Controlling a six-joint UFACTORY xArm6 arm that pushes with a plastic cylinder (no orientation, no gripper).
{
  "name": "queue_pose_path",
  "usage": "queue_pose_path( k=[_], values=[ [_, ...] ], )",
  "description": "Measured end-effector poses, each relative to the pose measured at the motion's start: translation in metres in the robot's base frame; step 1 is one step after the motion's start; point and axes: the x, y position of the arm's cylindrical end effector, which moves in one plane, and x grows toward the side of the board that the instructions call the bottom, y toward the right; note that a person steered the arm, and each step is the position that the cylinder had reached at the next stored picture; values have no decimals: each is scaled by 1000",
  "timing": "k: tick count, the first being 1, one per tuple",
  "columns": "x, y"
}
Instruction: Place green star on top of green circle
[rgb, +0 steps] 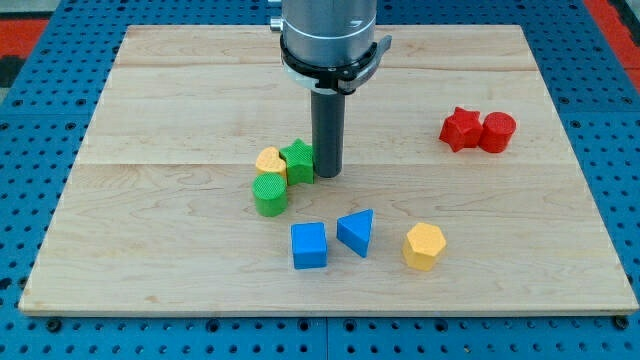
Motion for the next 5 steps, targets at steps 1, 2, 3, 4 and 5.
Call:
queue_pose_path(
  k=[1,2,3,4,5],
  values=[
    [0,-1],
    [0,-5],
    [-17,36],
    [-49,32],
    [-28,-8]
  ],
)
